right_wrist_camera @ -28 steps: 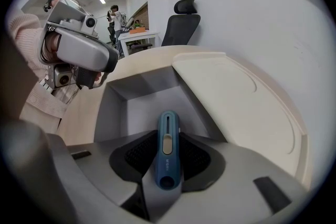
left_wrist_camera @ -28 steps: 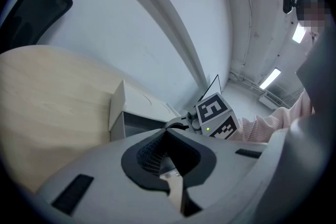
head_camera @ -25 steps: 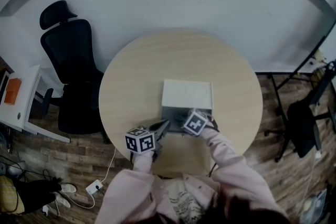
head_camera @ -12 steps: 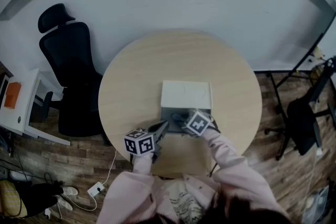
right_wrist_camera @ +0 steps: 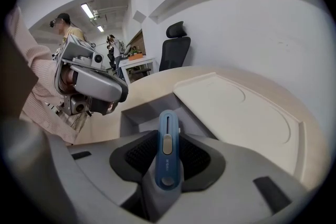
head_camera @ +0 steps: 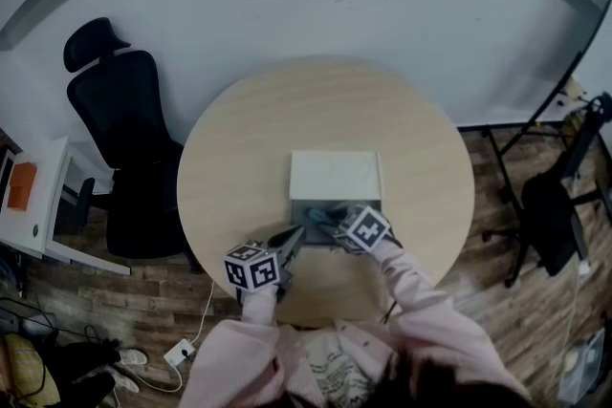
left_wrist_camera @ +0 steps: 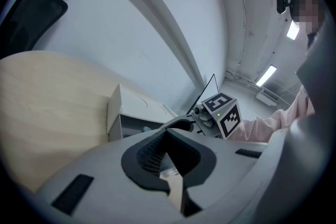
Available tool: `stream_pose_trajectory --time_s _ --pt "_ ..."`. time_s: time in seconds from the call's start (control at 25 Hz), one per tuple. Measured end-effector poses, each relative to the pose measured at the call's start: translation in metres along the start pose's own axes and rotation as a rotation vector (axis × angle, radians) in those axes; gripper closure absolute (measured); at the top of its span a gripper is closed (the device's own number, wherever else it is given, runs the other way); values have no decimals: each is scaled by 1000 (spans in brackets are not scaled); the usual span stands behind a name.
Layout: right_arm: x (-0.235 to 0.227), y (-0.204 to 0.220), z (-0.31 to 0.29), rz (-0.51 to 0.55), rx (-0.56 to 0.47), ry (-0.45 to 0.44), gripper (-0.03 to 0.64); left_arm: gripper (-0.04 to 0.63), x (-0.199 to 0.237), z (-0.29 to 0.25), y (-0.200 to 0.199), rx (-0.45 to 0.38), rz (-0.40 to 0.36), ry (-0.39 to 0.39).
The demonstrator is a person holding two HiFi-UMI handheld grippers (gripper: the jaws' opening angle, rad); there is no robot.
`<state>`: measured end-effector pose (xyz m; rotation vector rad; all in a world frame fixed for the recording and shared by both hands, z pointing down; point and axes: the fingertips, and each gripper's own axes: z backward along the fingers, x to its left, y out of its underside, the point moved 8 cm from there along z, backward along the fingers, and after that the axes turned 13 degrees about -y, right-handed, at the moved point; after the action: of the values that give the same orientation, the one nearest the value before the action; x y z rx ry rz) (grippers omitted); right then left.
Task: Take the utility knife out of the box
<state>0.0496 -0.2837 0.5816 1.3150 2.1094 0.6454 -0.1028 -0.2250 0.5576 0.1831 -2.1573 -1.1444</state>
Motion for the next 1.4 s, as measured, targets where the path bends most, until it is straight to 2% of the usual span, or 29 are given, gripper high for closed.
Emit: stream_pose_trajectory --time_s 0.6,1.4 --pt "9 -6 22 -100 -256 -49 483 594 -7 2 -3 -39 -50 13" --pt "24 -11 66 -230 -623 -54 483 594 -15 14 -16 -170 -116 1"
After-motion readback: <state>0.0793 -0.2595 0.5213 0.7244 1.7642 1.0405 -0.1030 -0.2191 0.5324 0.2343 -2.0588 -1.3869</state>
